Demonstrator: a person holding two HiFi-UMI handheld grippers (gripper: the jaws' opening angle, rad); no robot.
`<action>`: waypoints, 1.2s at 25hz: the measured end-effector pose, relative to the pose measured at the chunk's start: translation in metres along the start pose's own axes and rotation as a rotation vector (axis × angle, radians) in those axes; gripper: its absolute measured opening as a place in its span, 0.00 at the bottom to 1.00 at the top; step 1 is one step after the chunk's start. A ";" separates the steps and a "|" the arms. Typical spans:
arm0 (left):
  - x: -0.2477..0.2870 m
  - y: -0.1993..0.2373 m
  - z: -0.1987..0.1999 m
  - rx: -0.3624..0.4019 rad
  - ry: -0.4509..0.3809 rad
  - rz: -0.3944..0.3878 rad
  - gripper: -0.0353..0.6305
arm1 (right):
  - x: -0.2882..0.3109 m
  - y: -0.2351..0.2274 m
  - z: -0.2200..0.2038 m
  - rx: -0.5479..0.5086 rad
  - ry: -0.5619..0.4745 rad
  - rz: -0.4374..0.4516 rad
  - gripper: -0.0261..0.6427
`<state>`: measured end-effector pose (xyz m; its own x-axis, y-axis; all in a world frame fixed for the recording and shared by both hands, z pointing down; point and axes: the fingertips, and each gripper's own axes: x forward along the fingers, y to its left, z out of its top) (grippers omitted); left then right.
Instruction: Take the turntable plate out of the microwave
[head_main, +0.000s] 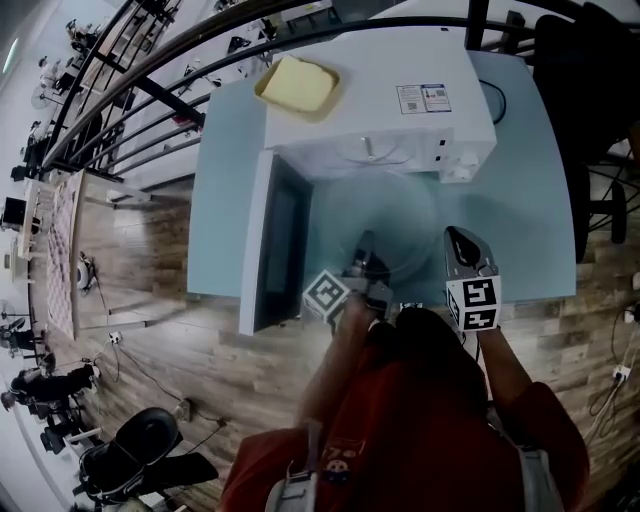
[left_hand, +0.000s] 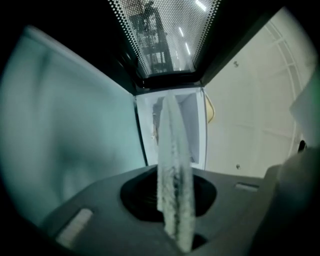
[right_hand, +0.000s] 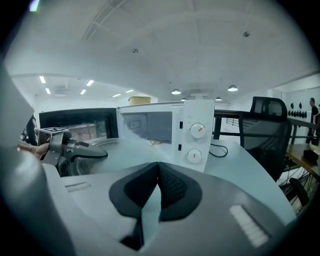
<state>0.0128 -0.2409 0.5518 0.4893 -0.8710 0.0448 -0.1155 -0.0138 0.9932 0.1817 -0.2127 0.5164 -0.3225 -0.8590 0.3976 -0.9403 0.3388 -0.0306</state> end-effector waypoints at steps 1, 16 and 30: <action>-0.005 -0.004 -0.002 0.002 0.002 -0.004 0.09 | -0.006 0.001 0.002 0.005 -0.012 -0.006 0.04; -0.154 -0.054 -0.043 0.012 -0.011 -0.016 0.09 | -0.138 0.048 0.004 0.038 -0.113 -0.066 0.04; -0.252 -0.078 -0.077 0.040 -0.029 -0.024 0.09 | -0.222 0.092 0.005 0.022 -0.218 -0.050 0.04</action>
<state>-0.0347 0.0178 0.4716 0.4670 -0.8841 0.0169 -0.1387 -0.0544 0.9888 0.1660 0.0075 0.4205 -0.2889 -0.9380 0.1917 -0.9572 0.2872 -0.0372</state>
